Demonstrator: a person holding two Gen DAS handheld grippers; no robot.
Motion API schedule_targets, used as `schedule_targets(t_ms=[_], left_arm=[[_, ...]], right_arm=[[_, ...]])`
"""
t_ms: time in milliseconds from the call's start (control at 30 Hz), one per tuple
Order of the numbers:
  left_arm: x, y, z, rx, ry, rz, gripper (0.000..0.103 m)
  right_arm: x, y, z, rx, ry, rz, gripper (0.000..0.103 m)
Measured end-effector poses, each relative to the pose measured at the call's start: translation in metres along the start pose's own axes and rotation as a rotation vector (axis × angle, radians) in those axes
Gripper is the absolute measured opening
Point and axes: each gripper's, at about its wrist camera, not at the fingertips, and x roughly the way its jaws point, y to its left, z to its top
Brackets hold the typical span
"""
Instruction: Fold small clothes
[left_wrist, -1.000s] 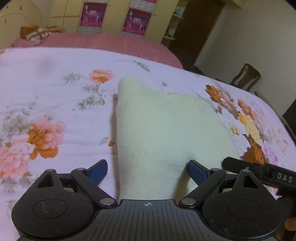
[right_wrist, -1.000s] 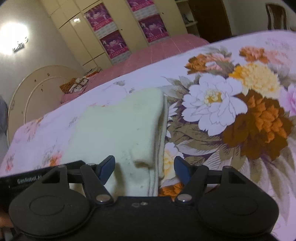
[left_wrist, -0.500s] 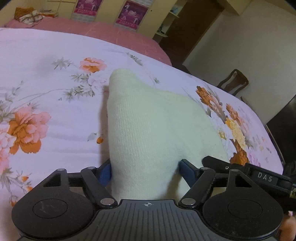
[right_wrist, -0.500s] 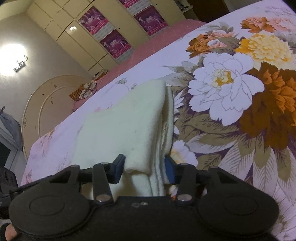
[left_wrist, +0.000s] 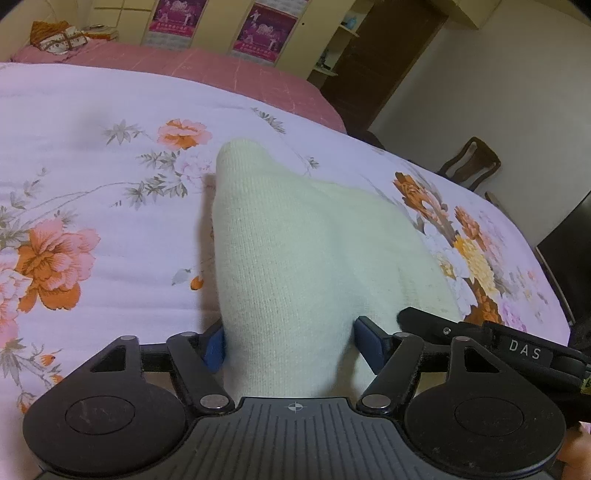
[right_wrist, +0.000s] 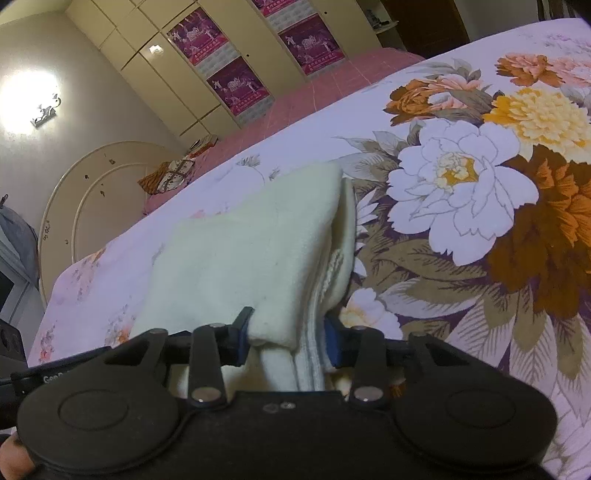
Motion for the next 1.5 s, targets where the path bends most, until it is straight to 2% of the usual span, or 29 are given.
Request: schedule_targets(t_ms=[167, 333, 600, 733, 1067, 1233, 1500], left_arm=[[0.002, -0.005, 0.0, 0.018, -0.008, 0.021, 0.074], [-0.001, -0.009, 0.0, 0.026, -0.014, 0.034, 0.062], [-0.007, -0.017, 0.001, 0.071, -0.027, 0.053, 0.051], [-0.013, -0.02, 0.0, 0.093, -0.052, 0.058, 0.047], [-0.05, -0.019, -0.002, 0.116, -0.089, 0.044, 0.046], [-0.082, 0.002, -0.004, 0.102, -0.127, 0.05, 0.045], [-0.145, 0.071, 0.001, 0.091, -0.183, 0.069, 0.045]], right_arm=[[0.005, 0.001, 0.001, 0.008, -0.001, -0.003, 0.045], [0.003, 0.016, 0.0, -0.079, -0.013, -0.046, 0.037], [-0.002, 0.031, -0.002, -0.138, -0.028, -0.075, 0.031], [-0.008, 0.035, -0.001, -0.136, -0.042, -0.06, 0.03], [-0.021, 0.063, -0.001, -0.156, -0.065, -0.008, 0.03], [-0.024, 0.094, -0.011, -0.168, -0.073, 0.027, 0.03], [-0.01, 0.167, -0.033, -0.204, -0.083, 0.083, 0.03]])
